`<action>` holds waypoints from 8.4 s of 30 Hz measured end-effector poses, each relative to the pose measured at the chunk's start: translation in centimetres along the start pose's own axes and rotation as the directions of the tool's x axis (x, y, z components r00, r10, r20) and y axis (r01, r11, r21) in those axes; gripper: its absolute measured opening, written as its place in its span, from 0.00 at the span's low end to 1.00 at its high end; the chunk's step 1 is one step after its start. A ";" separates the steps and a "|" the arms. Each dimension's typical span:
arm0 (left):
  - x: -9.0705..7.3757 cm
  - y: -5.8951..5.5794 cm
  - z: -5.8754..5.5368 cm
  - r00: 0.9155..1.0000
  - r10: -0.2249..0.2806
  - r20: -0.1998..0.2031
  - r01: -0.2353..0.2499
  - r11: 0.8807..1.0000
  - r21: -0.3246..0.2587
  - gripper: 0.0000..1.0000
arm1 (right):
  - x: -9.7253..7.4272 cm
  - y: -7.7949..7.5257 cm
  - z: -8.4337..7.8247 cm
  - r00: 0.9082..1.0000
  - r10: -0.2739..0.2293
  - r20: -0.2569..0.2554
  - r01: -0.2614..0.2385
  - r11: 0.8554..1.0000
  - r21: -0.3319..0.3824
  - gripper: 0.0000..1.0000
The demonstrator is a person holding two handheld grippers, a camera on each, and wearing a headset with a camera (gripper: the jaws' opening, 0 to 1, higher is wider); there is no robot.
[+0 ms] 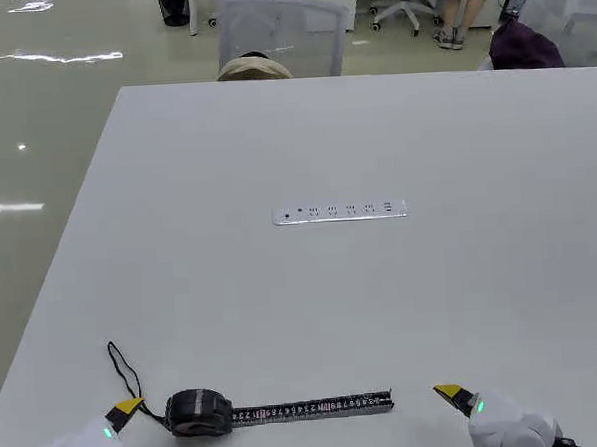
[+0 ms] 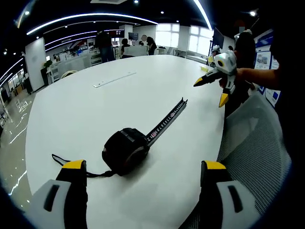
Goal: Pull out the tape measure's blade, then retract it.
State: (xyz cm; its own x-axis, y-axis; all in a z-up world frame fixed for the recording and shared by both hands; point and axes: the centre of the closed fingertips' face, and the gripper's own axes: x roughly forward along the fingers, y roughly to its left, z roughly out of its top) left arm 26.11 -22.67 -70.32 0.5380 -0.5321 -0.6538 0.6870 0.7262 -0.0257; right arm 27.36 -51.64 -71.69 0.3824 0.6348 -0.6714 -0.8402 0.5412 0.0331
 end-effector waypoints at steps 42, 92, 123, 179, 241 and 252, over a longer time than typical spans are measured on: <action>-0.6 -1.4 0.8 0.955 0.294 0.033 -0.275 0.923 -0.268 0.99 | -1.1 2.0 1.8 0.987 -0.137 0.080 0.124 0.982 0.142 0.94; 2.7 0.7 1.4 0.913 0.401 -0.073 -0.395 0.826 -0.401 0.89 | 0.1 1.1 2.2 0.995 -0.058 0.087 0.052 0.997 0.065 0.81; 3.6 3.1 1.3 0.853 0.514 -0.087 -0.496 0.749 -0.439 0.81 | 2.7 -3.0 1.3 0.995 0.049 0.084 -0.041 0.995 -0.095 0.53; 4.8 4.2 -0.1 0.807 0.573 -0.141 -0.565 0.681 -0.467 0.70 | 7.6 -4.8 -1.3 0.926 0.371 -0.074 -0.371 0.848 -0.378 0.13; 6.5 4.7 -1.1 0.735 0.662 -0.144 -0.655 0.640 -0.401 0.63 | 7.8 -4.1 -0.4 0.932 0.355 -0.068 -0.353 0.851 -0.389 0.13; 6.4 4.8 -1.1 0.736 0.660 -0.152 -0.650 0.626 -0.432 0.64 | 7.7 -4.1 -0.2 0.933 0.355 -0.058 -0.349 0.854 -0.386 0.13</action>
State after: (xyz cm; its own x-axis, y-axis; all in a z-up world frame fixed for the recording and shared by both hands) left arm 32.36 -22.11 -75.45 0.7751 0.1536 -0.6129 -0.1308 0.9880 0.0822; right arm 33.72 -49.08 -77.11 0.0366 0.7527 -0.6574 -0.9993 0.0279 -0.0236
